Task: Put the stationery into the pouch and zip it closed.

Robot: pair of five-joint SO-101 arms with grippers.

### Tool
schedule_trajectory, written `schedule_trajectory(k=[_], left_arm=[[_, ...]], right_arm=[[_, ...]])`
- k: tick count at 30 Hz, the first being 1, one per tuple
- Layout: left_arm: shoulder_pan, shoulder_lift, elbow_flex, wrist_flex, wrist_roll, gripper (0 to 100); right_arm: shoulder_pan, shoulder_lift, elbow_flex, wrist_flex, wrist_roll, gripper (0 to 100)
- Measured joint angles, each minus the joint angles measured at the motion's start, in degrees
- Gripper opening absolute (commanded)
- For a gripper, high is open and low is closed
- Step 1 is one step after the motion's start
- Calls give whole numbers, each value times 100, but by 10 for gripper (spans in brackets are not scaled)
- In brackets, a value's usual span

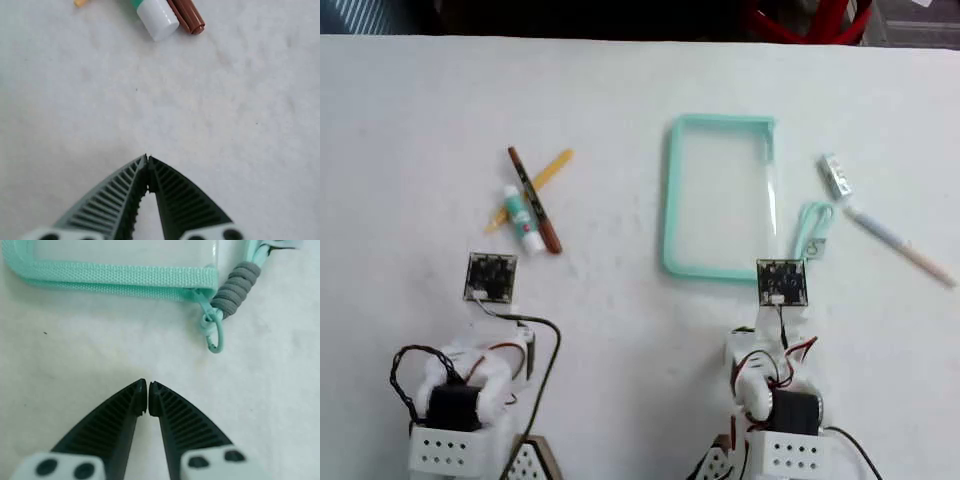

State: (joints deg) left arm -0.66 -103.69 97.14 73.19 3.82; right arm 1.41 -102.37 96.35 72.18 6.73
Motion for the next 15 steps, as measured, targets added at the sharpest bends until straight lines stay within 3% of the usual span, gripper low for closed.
schedule_trajectory(k=[15], left_arm=[[0, 0, 0, 0, 0, 25]], right_arm=[[0, 0, 0, 0, -35, 21]])
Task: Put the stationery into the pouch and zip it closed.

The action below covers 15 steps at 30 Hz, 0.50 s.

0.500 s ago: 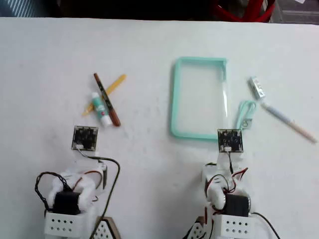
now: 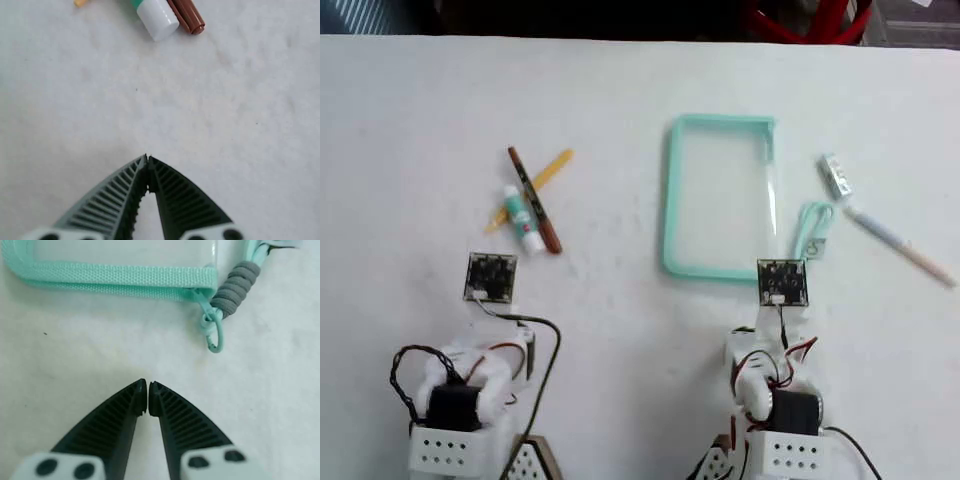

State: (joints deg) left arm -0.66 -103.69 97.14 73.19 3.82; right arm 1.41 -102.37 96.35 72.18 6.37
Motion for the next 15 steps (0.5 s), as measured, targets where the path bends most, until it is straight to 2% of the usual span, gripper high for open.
schedule_trajectory(k=[10, 15], left_arm=[[35, 0, 0, 0, 9, 25], [747, 0, 0, 0, 9, 25]], right_arm=[[0, 0, 0, 0, 0, 20], [0, 0, 0, 0, 0, 20]])
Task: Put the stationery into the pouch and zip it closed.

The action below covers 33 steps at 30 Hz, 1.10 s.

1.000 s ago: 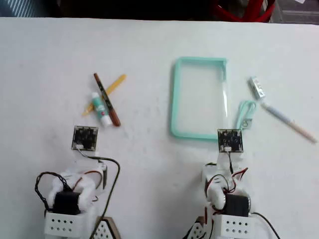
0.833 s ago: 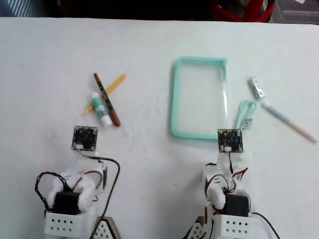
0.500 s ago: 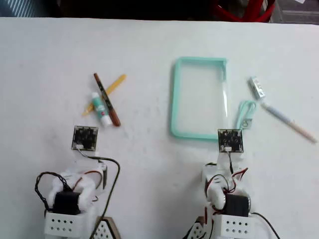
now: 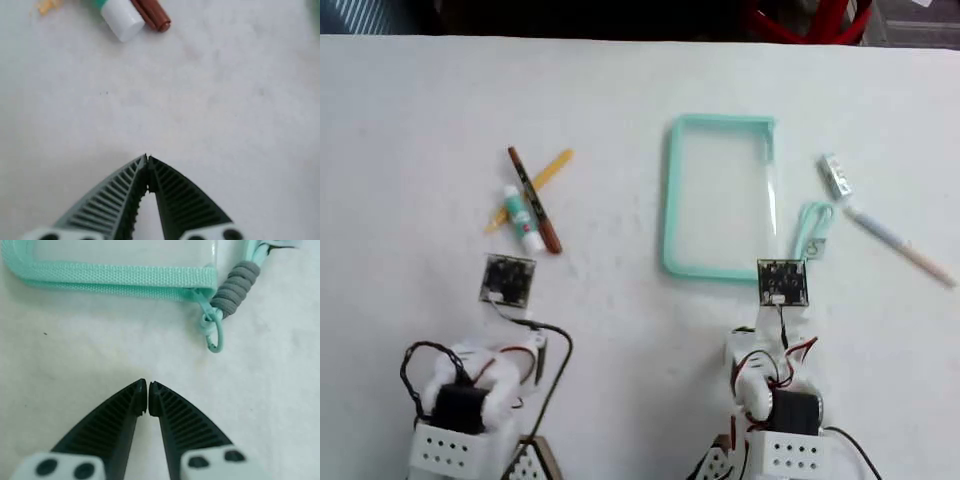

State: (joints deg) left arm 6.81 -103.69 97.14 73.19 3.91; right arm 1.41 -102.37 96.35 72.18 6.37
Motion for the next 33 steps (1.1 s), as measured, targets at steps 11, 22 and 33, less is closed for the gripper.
schedule_trajectory(k=[11, 22, 33], left_arm=[[440, 0, 0, 0, -9, 27], [-176, -35, -281, -35, -9, 27], [-1046, -35, -888, -35, -2171, 27]], right_arm=[[0, 0, 0, 0, -18, 22], [0, 0, 0, -448, -18, 24], [237, 0, 0, -774, -18, 25]])
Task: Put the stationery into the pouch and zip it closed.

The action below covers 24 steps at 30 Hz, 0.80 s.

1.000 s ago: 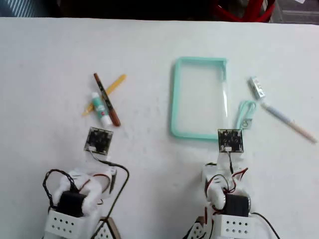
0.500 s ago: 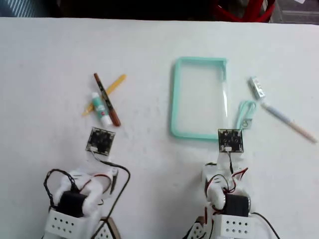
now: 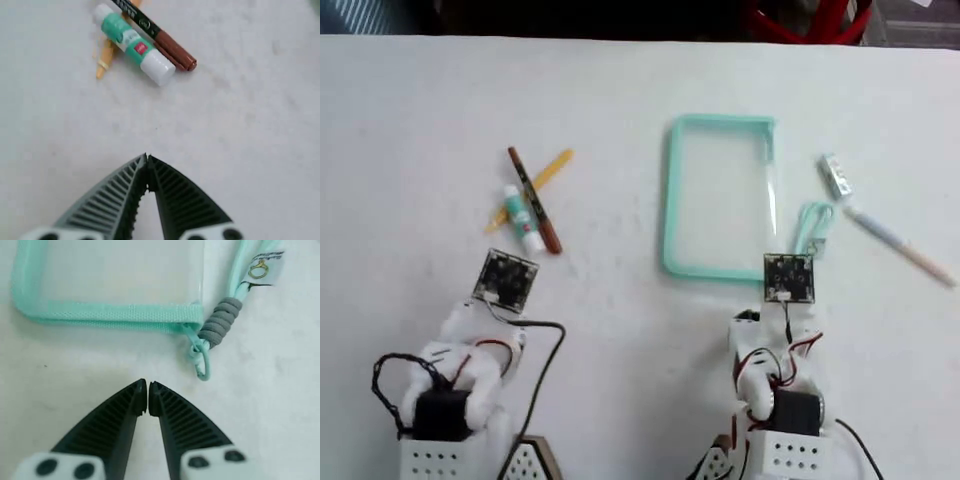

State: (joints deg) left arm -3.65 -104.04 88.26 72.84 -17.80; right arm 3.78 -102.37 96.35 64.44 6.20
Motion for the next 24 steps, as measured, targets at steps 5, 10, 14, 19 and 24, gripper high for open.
schedule_trajectory(k=[5, 10, 14, 19, 24], left_arm=[[510, -26, -695, -466, -167, 28], [1749, -44, -862, -1345, -193, 28], [2655, -44, -862, -2084, -193, 28], [3112, -18, -730, -2848, 44, 28], [3156, 211, 132, -3754, -176, 28]], right_arm=[[571, -35, -123, -413, 0, 25], [712, -35, -264, -642, 378, 25], [826, -35, -220, -615, 1873, 25], [1187, -26, -70, -615, 2840, 25], [1143, -26, -70, -598, 2892, 32]])
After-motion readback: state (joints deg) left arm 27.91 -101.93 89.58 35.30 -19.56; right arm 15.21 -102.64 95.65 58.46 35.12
